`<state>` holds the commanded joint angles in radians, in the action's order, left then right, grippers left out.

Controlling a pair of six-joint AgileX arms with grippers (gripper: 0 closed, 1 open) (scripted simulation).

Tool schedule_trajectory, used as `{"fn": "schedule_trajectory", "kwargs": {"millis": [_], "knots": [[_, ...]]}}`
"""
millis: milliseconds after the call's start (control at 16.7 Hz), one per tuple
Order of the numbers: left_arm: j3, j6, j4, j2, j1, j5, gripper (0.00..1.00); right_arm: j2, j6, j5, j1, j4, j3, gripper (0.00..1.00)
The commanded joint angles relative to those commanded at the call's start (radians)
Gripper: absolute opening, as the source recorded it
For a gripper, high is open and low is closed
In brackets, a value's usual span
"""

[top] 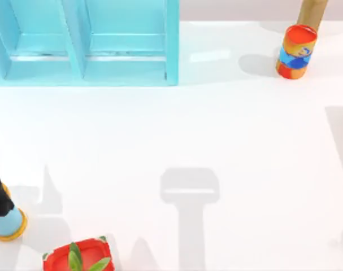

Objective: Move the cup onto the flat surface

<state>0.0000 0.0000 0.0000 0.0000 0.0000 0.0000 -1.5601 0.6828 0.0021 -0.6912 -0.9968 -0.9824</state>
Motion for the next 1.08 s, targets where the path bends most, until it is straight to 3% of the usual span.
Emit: {"fn": "schedule_trajectory", "kwargs": {"millis": [240,480,1080], "knots": [[0.000,0.000,0.000,0.000,0.000,0.000,1.00,-0.045,-0.001,0.000,0.000,0.128,0.082,1.00],[0.000,0.000,0.000,0.000,0.000,0.000,1.00,-0.047,0.000,0.000,-0.001,0.135,0.089,1.00],[0.000,0.000,0.000,0.000,0.000,0.000,1.00,-0.047,0.000,0.000,-0.001,0.135,0.089,0.25]]}}
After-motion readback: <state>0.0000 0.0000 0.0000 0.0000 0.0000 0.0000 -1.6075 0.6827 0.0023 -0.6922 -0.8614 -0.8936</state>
